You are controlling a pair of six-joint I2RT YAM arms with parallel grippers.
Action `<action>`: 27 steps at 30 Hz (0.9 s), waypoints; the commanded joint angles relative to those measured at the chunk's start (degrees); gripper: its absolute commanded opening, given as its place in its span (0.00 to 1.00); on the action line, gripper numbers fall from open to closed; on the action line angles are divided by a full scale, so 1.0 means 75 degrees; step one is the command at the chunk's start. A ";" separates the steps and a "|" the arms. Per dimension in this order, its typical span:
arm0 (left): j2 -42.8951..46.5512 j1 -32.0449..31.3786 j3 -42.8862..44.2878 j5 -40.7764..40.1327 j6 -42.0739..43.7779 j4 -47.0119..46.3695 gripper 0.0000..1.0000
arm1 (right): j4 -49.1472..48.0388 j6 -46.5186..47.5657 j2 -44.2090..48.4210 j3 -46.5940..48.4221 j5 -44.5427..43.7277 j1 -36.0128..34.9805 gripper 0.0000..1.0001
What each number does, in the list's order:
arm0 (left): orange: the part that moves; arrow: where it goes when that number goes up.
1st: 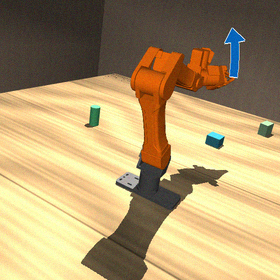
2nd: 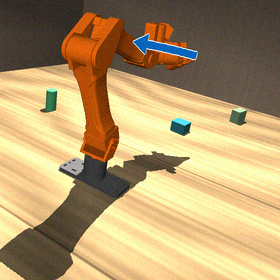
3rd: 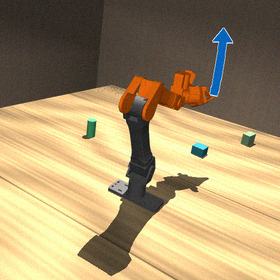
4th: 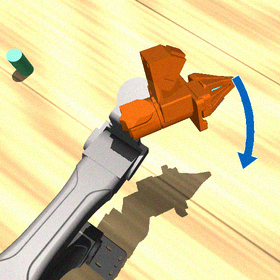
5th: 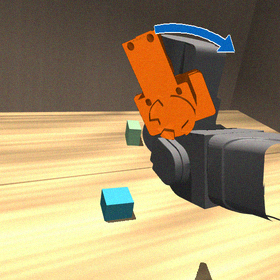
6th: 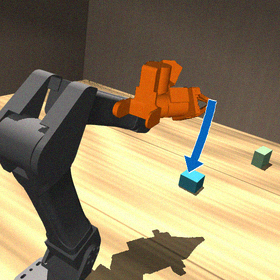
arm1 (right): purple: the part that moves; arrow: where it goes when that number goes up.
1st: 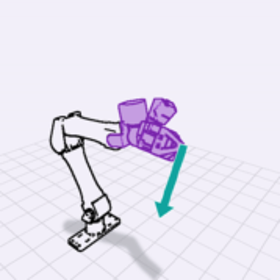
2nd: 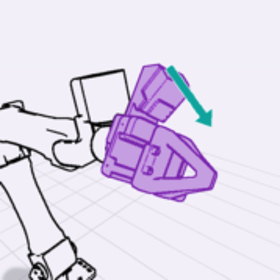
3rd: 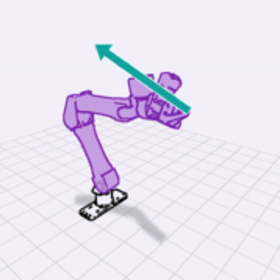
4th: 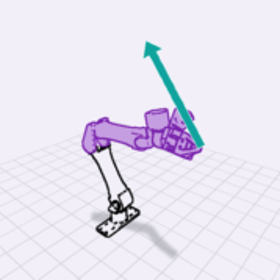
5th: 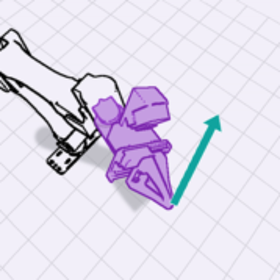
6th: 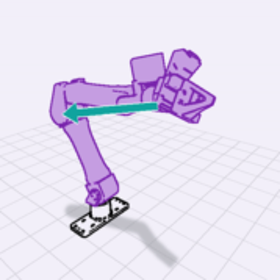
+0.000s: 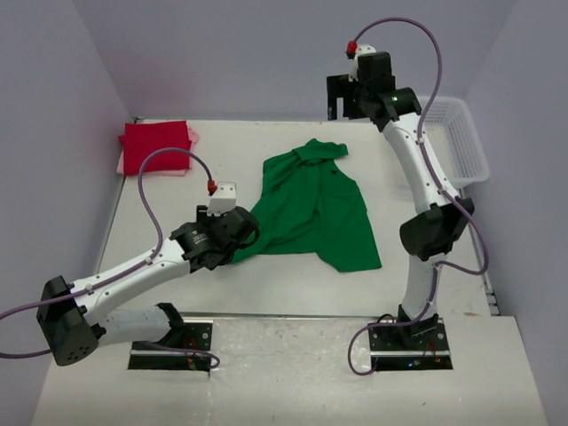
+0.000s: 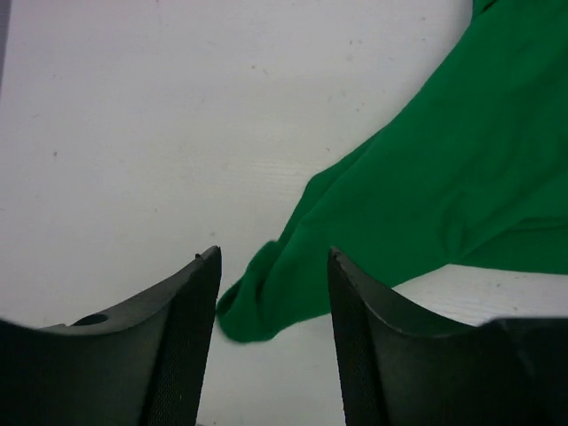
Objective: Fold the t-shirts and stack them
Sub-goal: Flatten out the tshirt
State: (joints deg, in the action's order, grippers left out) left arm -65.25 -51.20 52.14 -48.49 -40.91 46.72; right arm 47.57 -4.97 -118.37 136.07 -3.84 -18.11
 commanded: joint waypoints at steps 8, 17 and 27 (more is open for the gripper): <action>0.0320 0.0077 0.0689 -0.0626 -0.0971 0.0442 0.89 | 0.0408 -0.2149 0.5233 -0.7486 -0.0391 -0.0093 0.84; -0.0323 0.0018 0.0384 0.1459 0.0333 -0.1059 0.51 | 0.0442 -0.3119 0.6197 -1.0150 0.0160 -0.0164 0.75; 0.0544 -0.0029 0.0220 0.1754 0.0906 -0.1647 0.44 | -0.0576 -0.5113 0.6523 -1.1637 -0.0566 -0.0246 0.77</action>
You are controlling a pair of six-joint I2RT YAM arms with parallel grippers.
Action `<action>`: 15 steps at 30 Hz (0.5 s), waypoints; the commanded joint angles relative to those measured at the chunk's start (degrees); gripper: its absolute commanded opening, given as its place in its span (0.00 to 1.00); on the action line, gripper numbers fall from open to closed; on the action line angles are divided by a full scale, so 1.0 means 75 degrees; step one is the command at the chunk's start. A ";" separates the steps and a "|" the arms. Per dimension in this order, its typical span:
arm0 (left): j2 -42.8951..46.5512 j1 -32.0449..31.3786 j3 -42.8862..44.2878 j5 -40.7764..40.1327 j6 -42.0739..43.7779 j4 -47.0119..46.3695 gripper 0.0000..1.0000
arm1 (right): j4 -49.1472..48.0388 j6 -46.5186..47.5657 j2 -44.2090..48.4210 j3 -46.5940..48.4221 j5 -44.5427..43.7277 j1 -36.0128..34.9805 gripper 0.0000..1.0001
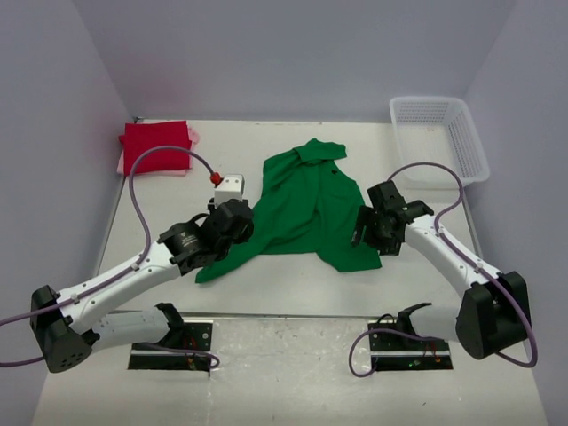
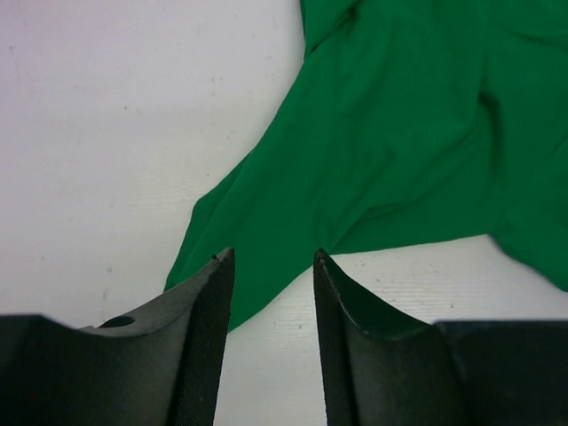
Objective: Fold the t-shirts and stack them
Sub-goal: Flatten out the tshirt
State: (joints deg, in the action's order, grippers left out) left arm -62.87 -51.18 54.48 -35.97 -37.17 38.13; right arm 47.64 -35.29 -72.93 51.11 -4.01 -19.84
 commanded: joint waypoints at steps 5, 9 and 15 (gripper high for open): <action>-0.0323 -0.0032 -0.0548 0.1254 0.0772 -0.1613 0.19 | -0.0762 -0.1494 0.0419 -0.0534 -0.0626 0.0020 0.80; -0.1435 -0.0055 -0.0584 0.1970 0.0515 -0.2351 0.00 | -0.0656 -0.1494 0.0430 -0.0533 -0.0427 0.0020 0.80; -0.2690 -0.0067 -0.0269 0.1843 0.0702 -0.3419 0.00 | -0.0879 -0.1494 0.0817 -0.0932 -0.0157 0.0020 0.75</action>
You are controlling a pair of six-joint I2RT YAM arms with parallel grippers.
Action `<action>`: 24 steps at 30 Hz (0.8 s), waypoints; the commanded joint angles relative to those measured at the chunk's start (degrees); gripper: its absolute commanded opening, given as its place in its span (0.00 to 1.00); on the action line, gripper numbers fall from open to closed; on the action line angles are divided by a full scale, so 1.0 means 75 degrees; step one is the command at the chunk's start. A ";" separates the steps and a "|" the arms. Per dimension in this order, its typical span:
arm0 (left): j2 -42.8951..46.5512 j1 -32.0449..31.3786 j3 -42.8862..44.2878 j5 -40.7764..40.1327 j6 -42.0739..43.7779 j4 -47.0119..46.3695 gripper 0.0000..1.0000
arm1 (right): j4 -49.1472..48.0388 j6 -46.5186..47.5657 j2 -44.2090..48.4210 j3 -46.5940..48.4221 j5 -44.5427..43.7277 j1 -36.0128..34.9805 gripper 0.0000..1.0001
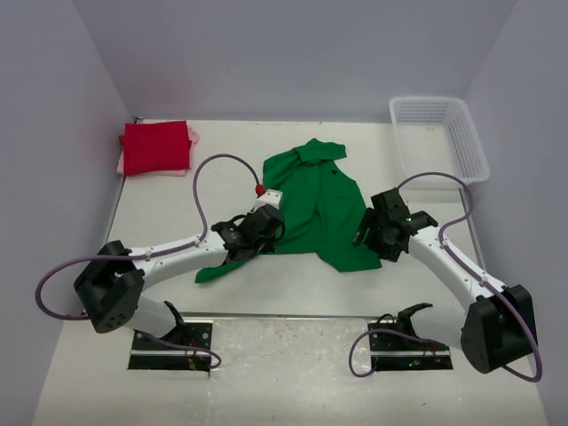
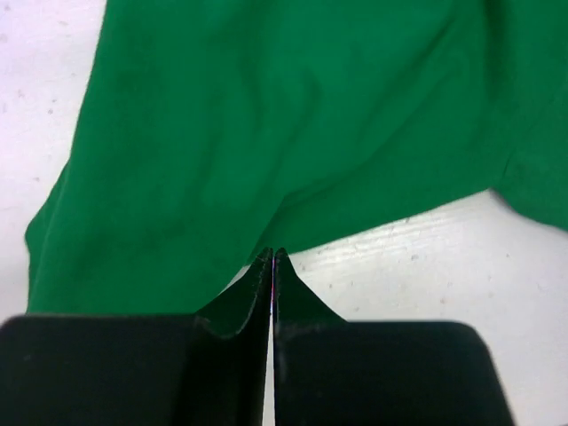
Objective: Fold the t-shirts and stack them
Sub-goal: Flatten out the tshirt
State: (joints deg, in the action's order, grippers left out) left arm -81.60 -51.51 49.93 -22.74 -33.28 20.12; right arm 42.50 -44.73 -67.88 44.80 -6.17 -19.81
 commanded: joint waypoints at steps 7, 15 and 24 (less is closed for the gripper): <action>-0.2019 0.0164 0.1018 -0.0120 0.0172 -0.1347 0.00 | -0.0030 -0.0001 0.0050 -0.0067 -0.0055 0.0017 0.74; -0.2257 0.1405 0.0247 0.0536 -0.0180 -0.1487 0.00 | -0.0065 0.0069 0.0262 -0.0113 -0.0138 0.0005 0.60; -0.1835 0.1946 -0.0201 0.0571 -0.0017 -0.1593 0.00 | -0.0497 0.0175 -0.0453 -0.0183 0.0377 -0.0007 0.60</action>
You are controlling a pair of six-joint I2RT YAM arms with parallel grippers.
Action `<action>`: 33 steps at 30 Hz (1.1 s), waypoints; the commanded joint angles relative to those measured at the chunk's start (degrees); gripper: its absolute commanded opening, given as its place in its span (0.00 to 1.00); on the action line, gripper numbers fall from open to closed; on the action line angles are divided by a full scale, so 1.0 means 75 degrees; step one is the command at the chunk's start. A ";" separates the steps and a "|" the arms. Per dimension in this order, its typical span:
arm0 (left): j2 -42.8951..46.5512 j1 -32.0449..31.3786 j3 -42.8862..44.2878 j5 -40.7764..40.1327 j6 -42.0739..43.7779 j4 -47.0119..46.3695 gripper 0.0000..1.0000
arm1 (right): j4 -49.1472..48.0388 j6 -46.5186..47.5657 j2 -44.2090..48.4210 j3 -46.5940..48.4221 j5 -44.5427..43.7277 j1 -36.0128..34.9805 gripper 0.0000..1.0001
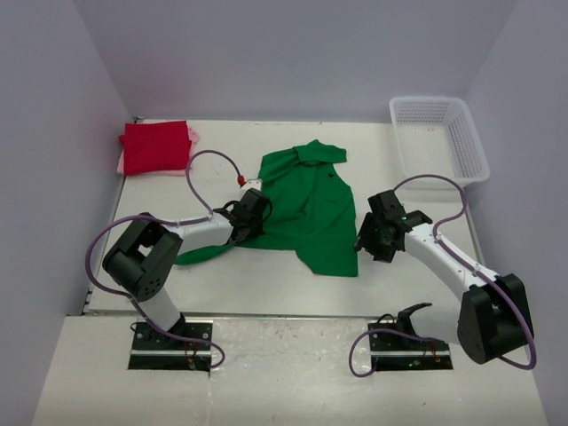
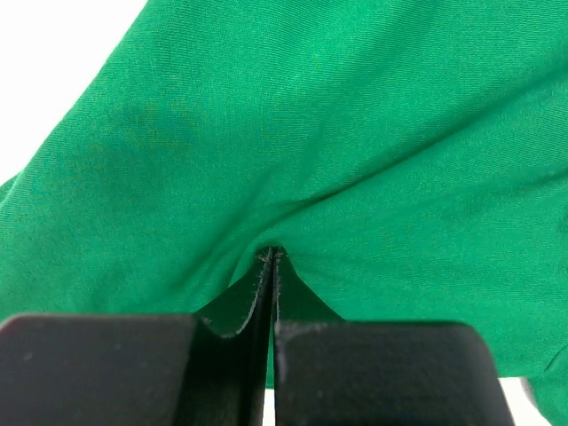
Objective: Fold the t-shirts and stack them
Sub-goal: Flatten out the tshirt
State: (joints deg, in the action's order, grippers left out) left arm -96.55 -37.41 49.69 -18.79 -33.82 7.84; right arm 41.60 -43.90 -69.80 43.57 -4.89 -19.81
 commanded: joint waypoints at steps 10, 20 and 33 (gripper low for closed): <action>0.0135 0.0077 -0.0040 0.0302 0.0244 -0.0037 0.00 | -0.0719 -0.0849 -0.0619 -0.0442 0.0277 -0.0979 0.55; 0.0627 0.0066 -0.0239 0.0430 0.0326 -0.0072 0.00 | -0.0824 -0.1318 -0.0432 -0.1110 0.0101 -0.1097 0.54; 0.0909 0.0066 -0.0450 0.0477 0.0408 -0.0107 0.00 | -0.1235 -0.1588 -0.0654 -0.1227 0.0265 -0.1120 0.47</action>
State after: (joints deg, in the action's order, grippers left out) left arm -92.09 -37.15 46.85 -15.20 -31.88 8.08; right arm 34.46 -53.71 -73.89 35.33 -1.98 -27.81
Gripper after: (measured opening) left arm 0.002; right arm 0.474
